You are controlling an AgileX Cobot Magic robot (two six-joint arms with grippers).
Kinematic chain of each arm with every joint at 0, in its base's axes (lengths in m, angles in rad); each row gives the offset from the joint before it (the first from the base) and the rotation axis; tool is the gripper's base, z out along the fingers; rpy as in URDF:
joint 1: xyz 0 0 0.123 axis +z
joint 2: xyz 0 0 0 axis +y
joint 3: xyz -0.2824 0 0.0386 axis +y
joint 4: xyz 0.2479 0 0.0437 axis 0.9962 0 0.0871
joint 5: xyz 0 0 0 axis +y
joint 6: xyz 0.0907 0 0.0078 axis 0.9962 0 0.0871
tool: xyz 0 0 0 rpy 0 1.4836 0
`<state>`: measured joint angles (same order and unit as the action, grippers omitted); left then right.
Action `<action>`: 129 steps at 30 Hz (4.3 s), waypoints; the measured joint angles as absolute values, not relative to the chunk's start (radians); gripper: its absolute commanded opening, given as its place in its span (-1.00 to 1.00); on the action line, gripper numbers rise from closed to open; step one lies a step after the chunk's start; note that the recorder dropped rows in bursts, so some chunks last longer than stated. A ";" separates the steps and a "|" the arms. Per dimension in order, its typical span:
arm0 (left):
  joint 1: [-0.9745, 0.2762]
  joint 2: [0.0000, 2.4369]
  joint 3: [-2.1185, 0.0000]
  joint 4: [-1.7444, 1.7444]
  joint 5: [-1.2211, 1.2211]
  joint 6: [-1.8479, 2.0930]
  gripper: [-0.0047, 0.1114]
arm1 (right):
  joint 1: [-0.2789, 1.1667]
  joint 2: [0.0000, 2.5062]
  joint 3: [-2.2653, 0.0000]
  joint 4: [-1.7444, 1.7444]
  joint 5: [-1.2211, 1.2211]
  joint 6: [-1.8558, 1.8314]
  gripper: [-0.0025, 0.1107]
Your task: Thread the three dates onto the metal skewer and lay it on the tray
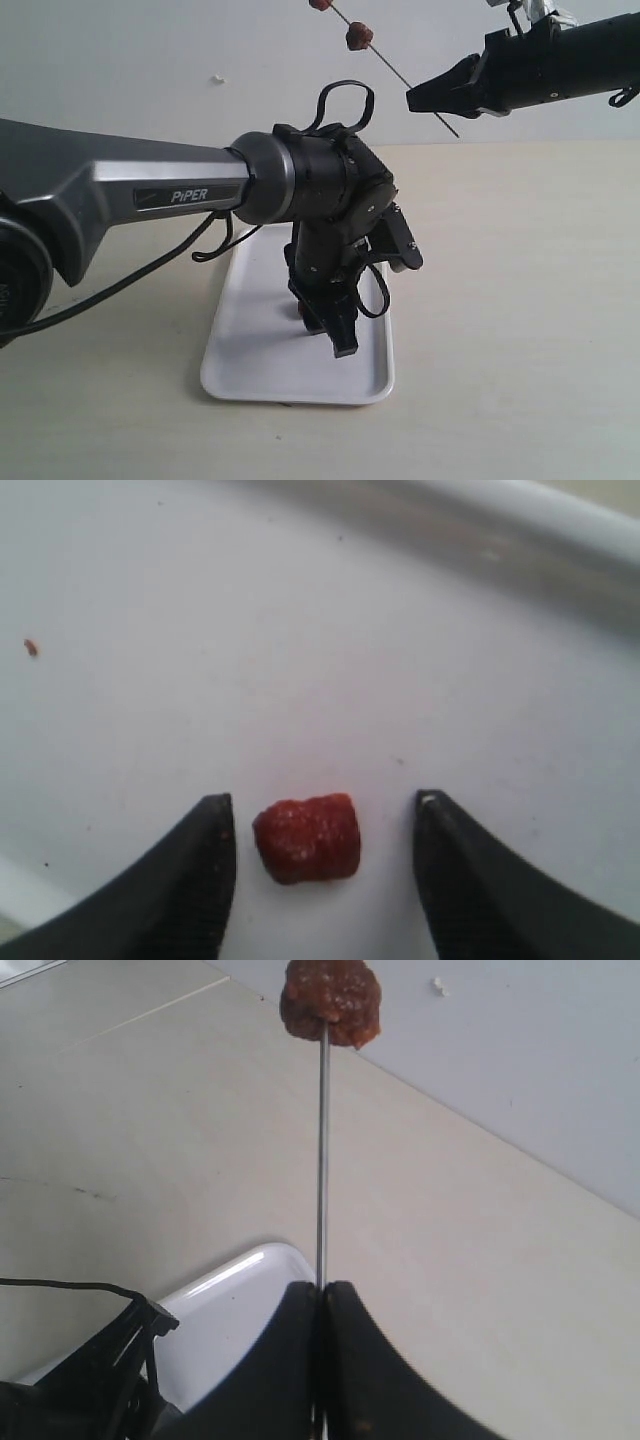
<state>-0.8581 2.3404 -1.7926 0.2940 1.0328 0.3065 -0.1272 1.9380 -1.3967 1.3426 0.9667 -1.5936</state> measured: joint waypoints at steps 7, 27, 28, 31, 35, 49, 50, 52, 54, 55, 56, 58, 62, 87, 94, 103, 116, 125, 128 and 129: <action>-0.858 2.343 -1.793 0.297 1.025 0.306 -0.08 | -0.127 1.938 -1.397 1.343 0.967 -1.594 -0.96; -0.790 2.343 -1.794 0.192 0.998 0.393 -0.08 | -0.127 1.938 -1.397 1.343 0.967 -1.594 -0.96; -0.790 2.343 -1.794 0.189 0.994 0.396 -0.08 | -0.127 1.938 -1.397 1.343 0.967 -1.594 -0.96; -0.790 2.343 -1.794 0.187 0.989 0.396 -0.08 | -0.127 1.938 -1.397 1.343 0.967 -1.594 -0.96; -0.790 2.343 -1.794 0.186 0.988 0.396 -0.09 | -0.127 1.938 -1.397 1.343 0.967 -1.594 -0.96; -0.790 2.343 -1.794 0.179 0.986 0.397 -0.32 | -0.127 1.938 -1.397 1.343 0.967 -1.594 -0.96; -0.790 2.343 -1.794 0.179 0.986 0.397 -0.31 | -0.127 1.938 -1.397 1.343 0.967 -1.594 -0.96; -0.790 2.343 -1.794 0.179 0.986 0.397 -0.31 | -0.127 1.938 -1.397 1.343 0.967 -1.594 -0.96; -0.790 2.343 -1.794 0.179 0.986 0.397 -0.33 | -0.127 1.938 -1.397 1.343 0.967 -1.594 -0.96; -0.790 2.343 -1.794 0.179 0.986 0.397 -0.35 | -0.127 1.938 -1.397 1.343 0.967 -1.594 -0.96; -0.790 2.343 -1.794 0.179 0.986 0.397 -0.37 | -0.127 1.938 -1.397 1.343 0.967 -1.594 -0.96; -0.790 2.343 -1.794 0.179 0.986 0.397 -0.44 | -0.127 1.938 -1.397 1.343 0.967 -1.594 -0.96; -0.790 2.343 -1.794 0.177 0.986 0.397 -0.50 | -0.127 1.938 -1.397 1.343 0.967 -1.594 -0.96; -0.417 2.195 -1.792 -0.588 0.575 0.234 -0.50 | -0.127 1.962 -1.397 1.335 0.898 -1.558 -0.96; -0.373 2.195 -1.792 -0.946 0.296 0.234 -0.50 | -0.127 2.008 -1.397 1.341 0.838 -1.448 -0.96; -0.373 2.195 -1.792 -1.062 0.185 0.234 -0.50 | -0.127 2.108 -1.397 1.332 0.940 -1.408 -0.96; -0.373 2.195 -1.792 -1.066 0.180 0.234 -0.50 | -0.127 2.112 -1.397 1.185 1.076 -1.372 -0.96; -0.372 2.195 -1.792 -1.049 0.134 0.234 -0.50 | -0.127 2.112 -1.397 1.178 1.074 -1.349 -0.96; -0.371 2.195 -1.792 -1.040 0.127 0.234 -0.50 | -0.127 2.112 -1.397 1.180 1.090 -1.349 -0.96; -0.371 2.195 -1.792 -1.037 0.126 0.234 -0.50 | -0.127 2.112 -1.397 1.180 1.093 -1.349 -0.96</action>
<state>-0.3708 2.1947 -1.7924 -1.0375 0.1258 0.2336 -0.1272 2.1120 -1.3967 1.1802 1.0930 -1.3494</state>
